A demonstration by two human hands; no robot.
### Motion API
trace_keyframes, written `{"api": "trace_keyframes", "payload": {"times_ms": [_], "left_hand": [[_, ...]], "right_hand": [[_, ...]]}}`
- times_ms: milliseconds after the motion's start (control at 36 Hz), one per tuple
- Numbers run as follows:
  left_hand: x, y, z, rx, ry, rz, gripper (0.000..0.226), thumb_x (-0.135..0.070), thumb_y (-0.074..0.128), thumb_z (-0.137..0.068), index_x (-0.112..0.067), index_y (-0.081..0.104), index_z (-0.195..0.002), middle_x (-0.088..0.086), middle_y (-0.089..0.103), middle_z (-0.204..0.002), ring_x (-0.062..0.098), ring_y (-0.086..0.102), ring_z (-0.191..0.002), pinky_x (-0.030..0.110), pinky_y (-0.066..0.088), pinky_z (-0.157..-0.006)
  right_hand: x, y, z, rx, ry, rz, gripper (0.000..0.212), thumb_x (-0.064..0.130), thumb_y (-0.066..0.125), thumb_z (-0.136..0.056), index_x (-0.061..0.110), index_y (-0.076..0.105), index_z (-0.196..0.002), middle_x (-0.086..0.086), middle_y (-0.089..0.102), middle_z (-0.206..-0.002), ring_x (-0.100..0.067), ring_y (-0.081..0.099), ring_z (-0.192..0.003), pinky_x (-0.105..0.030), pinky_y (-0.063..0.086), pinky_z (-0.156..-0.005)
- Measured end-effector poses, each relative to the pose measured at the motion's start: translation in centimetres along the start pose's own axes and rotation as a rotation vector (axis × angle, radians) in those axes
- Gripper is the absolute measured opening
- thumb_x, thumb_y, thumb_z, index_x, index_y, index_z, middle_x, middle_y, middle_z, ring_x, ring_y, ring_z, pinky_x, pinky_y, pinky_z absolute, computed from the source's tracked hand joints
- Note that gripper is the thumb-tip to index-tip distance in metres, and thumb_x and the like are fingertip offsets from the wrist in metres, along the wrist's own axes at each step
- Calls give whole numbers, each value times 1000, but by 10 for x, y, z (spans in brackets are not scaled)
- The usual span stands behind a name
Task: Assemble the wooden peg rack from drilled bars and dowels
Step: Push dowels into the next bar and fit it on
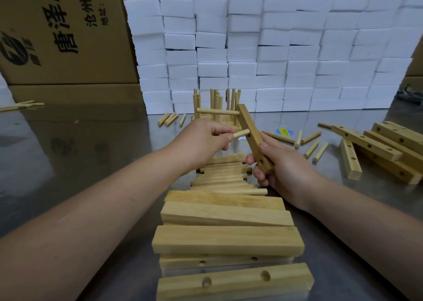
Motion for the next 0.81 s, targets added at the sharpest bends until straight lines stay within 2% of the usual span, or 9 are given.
{"api": "trace_keyframes", "payload": {"times_ms": [83, 167, 250, 333, 389, 472, 583, 694, 806], "left_hand": [[-1, -1, 0, -7, 1, -15, 25, -27, 57, -91, -47, 60, -75, -11, 64, -72, -2, 42, -43, 11, 33, -36], [-1, 0, -1, 6, 22, -22, 28, -25, 59, -90, -49, 60, -76, -8, 68, -83, 12, 55, -65, 15, 40, -47], [-1, 1, -1, 34, 31, -65, 26, -22, 58, -90, -47, 61, -88, -26, 58, -77, 16, 60, -86, 17, 43, -61], [-1, 0, -1, 46, 34, -110, 25, -22, 57, -91, -45, 62, -96, -26, 54, -73, 14, 57, -85, 17, 42, -62], [-1, 1, -1, 52, 44, -146, 25, -24, 57, -91, -44, 62, -104, -17, 63, -82, 19, 61, -82, 21, 45, -60], [-2, 2, 0, 44, 57, -171, 25, -25, 56, -92, -46, 61, -104, -2, 68, -98, 25, 64, -85, 30, 51, -61], [0, 1, -1, 49, 55, -191, 25, -25, 56, -92, -44, 62, -106, -8, 65, -94, 22, 62, -96, 33, 52, -78], [1, 1, -2, 31, 78, -245, 24, -26, 55, -92, -35, 64, -113, -16, 61, -87, 11, 60, -88, 20, 47, -71], [2, 1, -4, 13, 105, -328, 22, -29, 54, -92, -30, 65, -111, -10, 64, -89, 8, 59, -82, 22, 47, -69]], "right_hand": [[0, 1, 0, 3, -5, 6, 34, 18, 30, -101, 35, 56, -116, -2, 56, -67, -12, 42, -45, -23, 31, -43], [1, 1, 0, 8, -10, 6, 35, 18, 29, -101, 38, 57, -109, -1, 57, -66, -12, 42, -45, -23, 31, -44], [1, 1, 0, 5, -6, -2, 36, 18, 28, -102, 39, 57, -108, -1, 57, -65, -11, 42, -44, -22, 30, -43], [1, 0, 1, 1, -3, -11, 35, 18, 29, -101, 38, 57, -109, -1, 57, -65, -12, 42, -44, -22, 30, -43], [2, 0, 1, 0, -5, -10, 36, 17, 29, -101, 39, 57, -106, -1, 56, -64, -11, 41, -44, -23, 29, -43], [2, 1, 1, 0, -10, 5, 35, 17, 28, -102, 37, 56, -109, -2, 55, -65, -12, 40, -44, -24, 28, -44], [3, 1, 2, -4, -33, 67, 35, 18, 29, -102, 34, 55, -119, -3, 54, -68, -12, 41, -45, -23, 29, -45], [3, 0, 2, -16, -35, 81, 36, 19, 30, -101, 36, 56, -118, -2, 53, -68, -11, 40, -46, -23, 28, -45], [3, 2, 2, -26, -33, 122, 35, 21, 30, -101, 41, 58, -111, 0, 52, -65, -11, 39, -46, -23, 27, -47]]}}
Point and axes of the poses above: each hand's wrist, its own z-axis away from the middle knuckle, its own y-axis out of the palm, x = y × z, the point moved 4 cm from there along -z, towards the middle knuckle
